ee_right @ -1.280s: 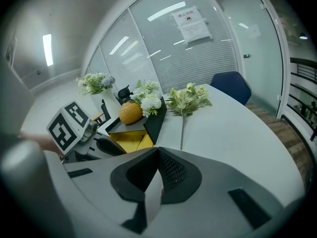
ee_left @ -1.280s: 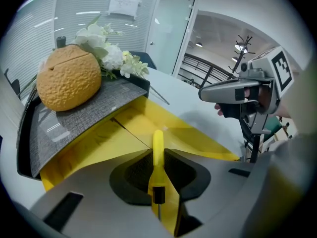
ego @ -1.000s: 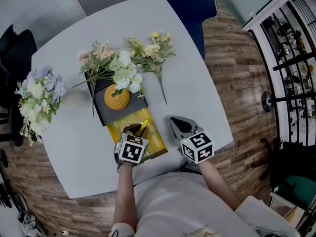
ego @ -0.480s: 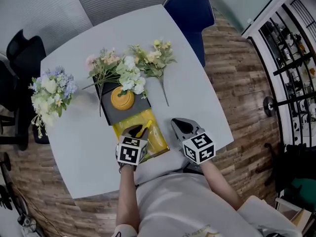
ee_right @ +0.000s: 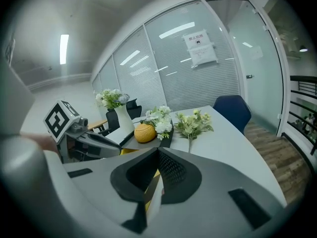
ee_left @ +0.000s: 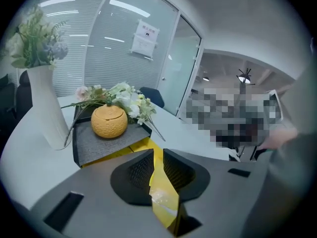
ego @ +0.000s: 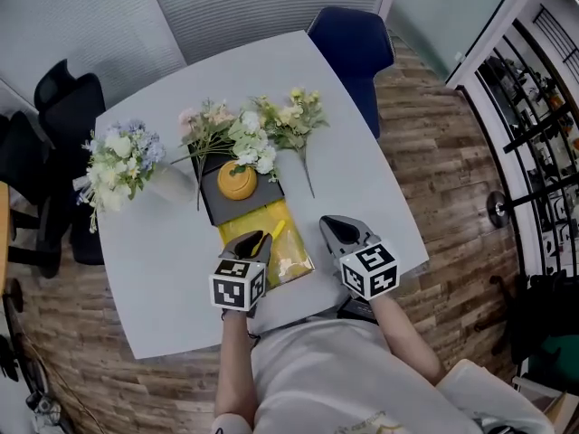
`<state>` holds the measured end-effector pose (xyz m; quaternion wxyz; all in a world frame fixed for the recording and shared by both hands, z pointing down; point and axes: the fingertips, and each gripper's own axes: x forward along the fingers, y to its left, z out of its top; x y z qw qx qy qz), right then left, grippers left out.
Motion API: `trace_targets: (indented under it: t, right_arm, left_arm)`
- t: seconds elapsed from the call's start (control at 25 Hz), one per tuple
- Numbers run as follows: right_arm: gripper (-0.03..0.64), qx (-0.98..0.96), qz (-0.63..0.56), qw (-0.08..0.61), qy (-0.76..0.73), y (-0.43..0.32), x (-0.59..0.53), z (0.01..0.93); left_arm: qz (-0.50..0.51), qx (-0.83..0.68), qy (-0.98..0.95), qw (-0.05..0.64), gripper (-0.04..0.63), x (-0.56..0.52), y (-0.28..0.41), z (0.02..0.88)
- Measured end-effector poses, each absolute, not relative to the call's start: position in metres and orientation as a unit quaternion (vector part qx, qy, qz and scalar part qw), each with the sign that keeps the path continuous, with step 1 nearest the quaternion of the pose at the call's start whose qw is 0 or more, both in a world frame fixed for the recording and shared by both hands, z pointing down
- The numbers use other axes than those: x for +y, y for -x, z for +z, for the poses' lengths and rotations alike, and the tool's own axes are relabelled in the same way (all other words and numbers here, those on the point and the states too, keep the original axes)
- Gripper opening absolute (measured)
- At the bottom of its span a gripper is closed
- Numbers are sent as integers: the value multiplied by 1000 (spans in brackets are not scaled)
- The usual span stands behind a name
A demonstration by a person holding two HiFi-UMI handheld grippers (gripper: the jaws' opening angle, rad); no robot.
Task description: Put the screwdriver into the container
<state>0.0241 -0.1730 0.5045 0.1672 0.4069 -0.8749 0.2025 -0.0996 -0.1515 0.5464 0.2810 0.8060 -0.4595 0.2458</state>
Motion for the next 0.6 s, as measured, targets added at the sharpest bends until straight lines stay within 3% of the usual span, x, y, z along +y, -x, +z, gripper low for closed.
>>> trace_targets:
  t: [0.6]
  right_arm:
    - [16, -896, 153, 135, -393, 1, -145, 461]
  left_arm:
    - [145, -526, -808, 222, 21, -130, 130, 469]
